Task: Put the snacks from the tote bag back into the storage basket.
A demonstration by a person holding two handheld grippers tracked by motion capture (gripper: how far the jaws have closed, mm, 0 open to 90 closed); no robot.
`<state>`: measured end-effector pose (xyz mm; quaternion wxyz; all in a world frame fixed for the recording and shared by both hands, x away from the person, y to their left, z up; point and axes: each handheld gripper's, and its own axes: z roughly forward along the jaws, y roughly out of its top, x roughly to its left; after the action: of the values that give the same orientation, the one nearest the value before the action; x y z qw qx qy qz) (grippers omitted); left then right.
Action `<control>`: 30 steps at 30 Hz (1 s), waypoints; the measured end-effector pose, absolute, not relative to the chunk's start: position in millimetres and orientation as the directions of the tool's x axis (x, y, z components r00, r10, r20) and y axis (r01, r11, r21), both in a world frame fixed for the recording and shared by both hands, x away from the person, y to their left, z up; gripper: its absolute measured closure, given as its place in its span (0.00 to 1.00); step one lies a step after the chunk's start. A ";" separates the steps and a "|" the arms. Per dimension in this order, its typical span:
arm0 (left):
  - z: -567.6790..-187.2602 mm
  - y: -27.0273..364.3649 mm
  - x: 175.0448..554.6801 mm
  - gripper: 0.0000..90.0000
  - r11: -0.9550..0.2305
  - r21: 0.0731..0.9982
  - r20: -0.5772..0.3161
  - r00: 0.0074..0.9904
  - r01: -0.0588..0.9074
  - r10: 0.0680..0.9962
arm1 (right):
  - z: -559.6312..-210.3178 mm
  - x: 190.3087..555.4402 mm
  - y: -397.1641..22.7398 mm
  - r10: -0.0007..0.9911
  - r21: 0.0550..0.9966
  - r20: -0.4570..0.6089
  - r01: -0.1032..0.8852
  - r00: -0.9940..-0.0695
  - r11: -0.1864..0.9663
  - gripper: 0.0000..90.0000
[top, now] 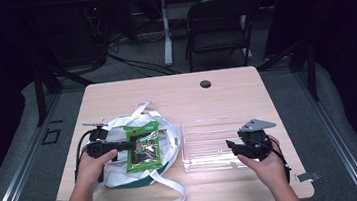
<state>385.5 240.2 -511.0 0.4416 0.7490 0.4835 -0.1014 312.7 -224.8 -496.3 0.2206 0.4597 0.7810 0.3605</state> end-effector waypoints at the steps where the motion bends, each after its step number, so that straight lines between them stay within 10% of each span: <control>1: -510.2 240.7 385.5 0.80 -0.145 0.564 -0.578 0.514 0.813 0.633 | -496.2 312.7 -224.9 0.877 0.766 -0.014 0.559 -0.480 0.319 0.51; 30: -492.2 249.5 379.0 0.80 -0.073 0.685 -0.526 0.562 0.724 0.639 | -496.2 312.7 -224.5 0.875 0.765 -0.016 0.557 -0.484 0.322 0.51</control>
<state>379.0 249.5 -492.2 0.4964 0.7310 0.4661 -0.0433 312.7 -224.5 -496.2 0.2205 0.4573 0.7827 0.3600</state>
